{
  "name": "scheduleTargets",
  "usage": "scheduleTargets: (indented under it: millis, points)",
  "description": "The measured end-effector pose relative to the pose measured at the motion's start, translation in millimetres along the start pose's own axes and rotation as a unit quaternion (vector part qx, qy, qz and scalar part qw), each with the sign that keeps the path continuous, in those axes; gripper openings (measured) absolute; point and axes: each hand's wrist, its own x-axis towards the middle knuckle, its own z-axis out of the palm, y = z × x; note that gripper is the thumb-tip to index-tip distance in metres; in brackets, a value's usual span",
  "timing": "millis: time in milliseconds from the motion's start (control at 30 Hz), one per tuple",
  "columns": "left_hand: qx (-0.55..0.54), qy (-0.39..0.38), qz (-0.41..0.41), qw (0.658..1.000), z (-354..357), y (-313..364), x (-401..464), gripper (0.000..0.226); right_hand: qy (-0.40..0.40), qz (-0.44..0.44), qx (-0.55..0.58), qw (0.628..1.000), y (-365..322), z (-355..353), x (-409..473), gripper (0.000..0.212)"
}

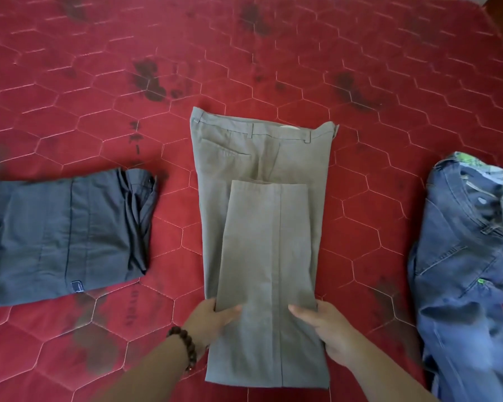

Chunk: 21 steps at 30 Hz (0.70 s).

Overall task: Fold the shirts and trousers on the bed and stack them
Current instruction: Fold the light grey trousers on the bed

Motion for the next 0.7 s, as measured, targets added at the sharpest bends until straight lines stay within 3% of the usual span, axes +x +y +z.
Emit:
scheduleTargets:
  millis: [167,267,367,600,700]
  points:
    - [-0.092,-0.047,-0.047,0.994,-4.6,9.8,2.0,0.032,-0.061,0.025,0.003,0.998,9.2,-4.9,-9.0,0.035]
    - [-0.068,-0.094,-0.103,0.988,-7.7,-6.6,-4.9,0.031,-0.080,0.052,-0.036,0.995,28.9,-8.2,-16.4,0.040]
    - [-0.026,-0.076,-0.133,0.988,-5.2,-15.9,-10.9,0.034,-0.072,0.064,-0.081,0.992,38.0,-8.7,-21.1,0.047]
    - [-0.120,-0.006,-0.033,0.992,6.0,4.6,-5.0,0.034,0.000,-0.041,0.052,0.998,14.5,-0.1,-17.6,0.031]
    - [-0.153,-0.019,-0.019,0.988,7.0,6.8,-15.9,0.033,0.017,-0.052,0.071,0.996,13.6,1.8,-23.9,0.032]
